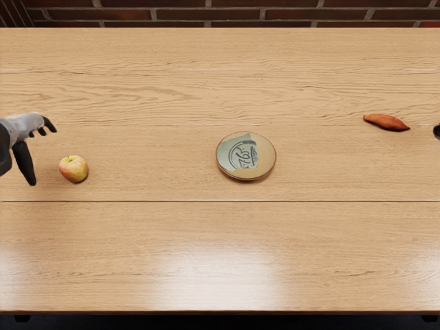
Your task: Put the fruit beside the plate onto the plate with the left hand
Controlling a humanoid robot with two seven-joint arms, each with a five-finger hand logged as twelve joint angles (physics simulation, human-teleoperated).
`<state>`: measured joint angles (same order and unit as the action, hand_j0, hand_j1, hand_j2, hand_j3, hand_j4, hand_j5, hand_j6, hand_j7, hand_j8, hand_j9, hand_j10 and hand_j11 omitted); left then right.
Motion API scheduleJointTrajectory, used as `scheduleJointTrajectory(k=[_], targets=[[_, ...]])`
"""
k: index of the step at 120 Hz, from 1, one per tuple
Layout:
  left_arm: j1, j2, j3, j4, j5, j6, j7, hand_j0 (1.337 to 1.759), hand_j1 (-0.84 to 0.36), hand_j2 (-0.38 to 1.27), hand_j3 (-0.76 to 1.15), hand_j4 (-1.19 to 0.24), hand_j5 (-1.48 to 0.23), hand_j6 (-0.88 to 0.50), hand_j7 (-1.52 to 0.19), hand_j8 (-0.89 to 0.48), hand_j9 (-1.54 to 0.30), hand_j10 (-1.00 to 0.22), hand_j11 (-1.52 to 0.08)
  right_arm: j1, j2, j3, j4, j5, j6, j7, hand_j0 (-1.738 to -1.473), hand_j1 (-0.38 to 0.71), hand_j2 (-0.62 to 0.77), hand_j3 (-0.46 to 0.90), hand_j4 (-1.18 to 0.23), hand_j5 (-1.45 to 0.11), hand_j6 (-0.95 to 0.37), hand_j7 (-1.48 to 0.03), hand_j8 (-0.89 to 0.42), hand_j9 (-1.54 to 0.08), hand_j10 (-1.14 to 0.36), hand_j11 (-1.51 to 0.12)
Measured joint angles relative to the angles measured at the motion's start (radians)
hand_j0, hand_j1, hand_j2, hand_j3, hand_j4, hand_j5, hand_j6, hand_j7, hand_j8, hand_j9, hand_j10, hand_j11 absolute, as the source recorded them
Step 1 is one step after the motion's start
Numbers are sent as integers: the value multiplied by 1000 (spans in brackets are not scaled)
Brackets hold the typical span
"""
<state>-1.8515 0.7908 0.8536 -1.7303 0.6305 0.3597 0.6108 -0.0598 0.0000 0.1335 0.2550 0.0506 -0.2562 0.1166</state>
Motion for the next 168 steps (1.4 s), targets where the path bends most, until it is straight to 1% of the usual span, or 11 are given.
scheduleJointTrajectory(k=[12, 23, 31, 40, 61, 75, 89, 98, 115, 136, 168], targets=[[1, -51, 58, 1, -37, 65, 0, 1658, 53, 52, 0, -251, -323, -251, -323, -251, -323, -250, -322, 0, 0, 0, 0, 0, 0, 0, -1658, -307, -7, 0, -35, -45, -35, -45, -35, -45, -35, -45], [5, -123, 87, 8, -56, 120, 0, 1658, 53, 51, 0, -250, -323, -251, -323, -251, -323, -250, -323, 0, 0, 0, 0, 0, 0, 0, -1658, -307, -7, 0, -35, -45, -35, -45, -35, -45, -35, -45], [38, -191, 101, 30, -68, 158, 0, 1658, 52, 51, 0, -250, -323, -251, -323, -251, -323, -250, -323, 0, 0, 0, 0, 0, 0, 0, -1658, -307, -7, 0, -35, -45, -35, -45, -35, -45, -35, -45], [48, -208, 108, 60, -77, 188, 0, 1658, 52, 51, 0, -250, -323, -250, -323, -250, -323, -250, -323, 0, 0, 0, 0, 0, 0, 0, -1658, -308, -7, 0, -35, -45, -35, -45, -35, -45, -35, -45], [88, -260, 108, 127, -82, 210, -1, 1658, 51, 51, 0, -250, -324, -251, -324, -251, -324, -250, -324, 0, 0, 0, 0, 0, 0, 0, -1658, -307, -7, 0, -35, -45, -35, -45, -35, -45, -35, -45], [88, -336, 101, 144, -94, 204, -8, 1658, 51, 51, 0, -250, -324, -251, -324, -251, -324, -250, -324, 0, 0, 0, 0, 0, 0, 0, -1658, -307, -7, 0, -35, -45, -35, -45, -35, -45, -35, -45], [103, -375, 93, 156, -111, 197, -11, 1658, 50, 51, 0, -250, -325, -251, -325, -251, -324, -250, -324, 0, 0, 0, 0, 0, 0, 0, -1658, -307, -7, 0, -35, -45, -35, -45, -35, -45, -35, -45], [118, -381, 88, 162, -116, 192, -13, 1658, 50, 51, 0, -250, -324, -251, -324, -251, -324, -250, -324, 0, 0, 0, 0, 0, 0, 0, -1658, -308, -7, 0, -35, -45, -35, -45, -35, -45, -35, -45], [148, -401, 85, 179, -131, 184, -38, 1658, 49, 51, 0, -251, -325, -251, -325, -251, -325, -251, -325, 0, 0, 0, 0, 0, 0, 0, -1658, -308, -7, 0, -35, -45, -35, -45, -35, -45, -35, -45], [168, -409, 85, 209, -136, 183, -47, 1658, 46, 52, 0, -254, -329, -254, -329, -254, -329, -254, -329, 0, 0, 0, 0, 0, 0, 0, -1658, -308, -7, 0, -35, -45, -35, -45, -35, -45, -35, -45], [184, -405, 89, 224, -137, 183, -61, 1658, -23, 63, 0, -311, -404, -312, -404, -312, -404, -311, -404, 0, 0, 0, 0, 0, 0, 0, -1658, -307, -7, 0, -35, -45, -35, -45, -35, -45, -35, -45]])
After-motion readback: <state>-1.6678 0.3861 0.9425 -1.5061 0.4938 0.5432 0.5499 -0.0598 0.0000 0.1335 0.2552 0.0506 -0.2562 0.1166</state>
